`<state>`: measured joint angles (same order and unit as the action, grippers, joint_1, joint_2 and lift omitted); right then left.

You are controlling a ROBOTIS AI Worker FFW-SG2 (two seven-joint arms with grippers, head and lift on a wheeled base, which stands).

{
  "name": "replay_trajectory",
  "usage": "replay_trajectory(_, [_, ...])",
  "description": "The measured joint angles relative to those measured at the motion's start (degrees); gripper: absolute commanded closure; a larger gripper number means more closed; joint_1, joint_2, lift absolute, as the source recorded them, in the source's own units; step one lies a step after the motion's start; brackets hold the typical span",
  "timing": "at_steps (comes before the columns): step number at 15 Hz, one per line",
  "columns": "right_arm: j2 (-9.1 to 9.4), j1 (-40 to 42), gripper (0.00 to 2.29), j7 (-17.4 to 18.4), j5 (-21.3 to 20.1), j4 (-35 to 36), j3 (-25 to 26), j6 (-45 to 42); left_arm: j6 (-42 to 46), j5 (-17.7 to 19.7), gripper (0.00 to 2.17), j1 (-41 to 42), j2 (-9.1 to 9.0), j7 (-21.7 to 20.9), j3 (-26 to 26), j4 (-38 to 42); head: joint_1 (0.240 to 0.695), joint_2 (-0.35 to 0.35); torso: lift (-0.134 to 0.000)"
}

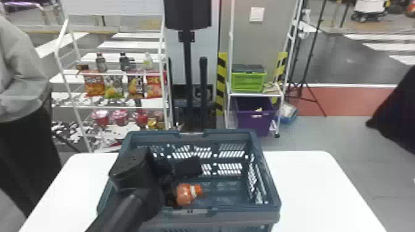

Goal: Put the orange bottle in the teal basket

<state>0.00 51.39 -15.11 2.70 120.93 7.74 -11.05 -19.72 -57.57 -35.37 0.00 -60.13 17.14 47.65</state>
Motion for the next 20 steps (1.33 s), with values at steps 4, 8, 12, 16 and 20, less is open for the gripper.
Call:
replay_trajectory(4, [0.00,0.64,0.12,0.00,0.01,0.18,0.17,-0.56,-2.14,0.11,0.03,3.89,0.00,2.08,-1.07,8.24,0.499,0.000,0.000])
replay_trajectory(8, [0.00,0.87,0.12,0.00,0.11,0.16,0.26,-0.70,-2.66,2.57,0.03,11.09,0.19,1.74,-6.00,25.57,0.499,0.000,0.000])
replay_trajectory(12, [0.00,0.99,0.12,0.00,0.05,0.17,0.26,-0.77,-2.75,12.24,0.03,19.63,0.14,5.32,-15.00,43.08,0.499,0.000,0.000])
replay_trajectory(16, [0.00,1.00,0.12,-0.05,0.02,0.68,0.26,-0.87,-4.39,34.63,0.03,31.83,0.00,12.97,-27.14,63.05,0.499,0.000,0.000])
replay_trajectory(20, [0.00,0.96,0.12,-0.18,0.15,1.63,-0.04,-1.45,-3.18,51.97,0.03,46.54,0.00,21.35,-35.62,76.43,0.499,0.000,0.000])
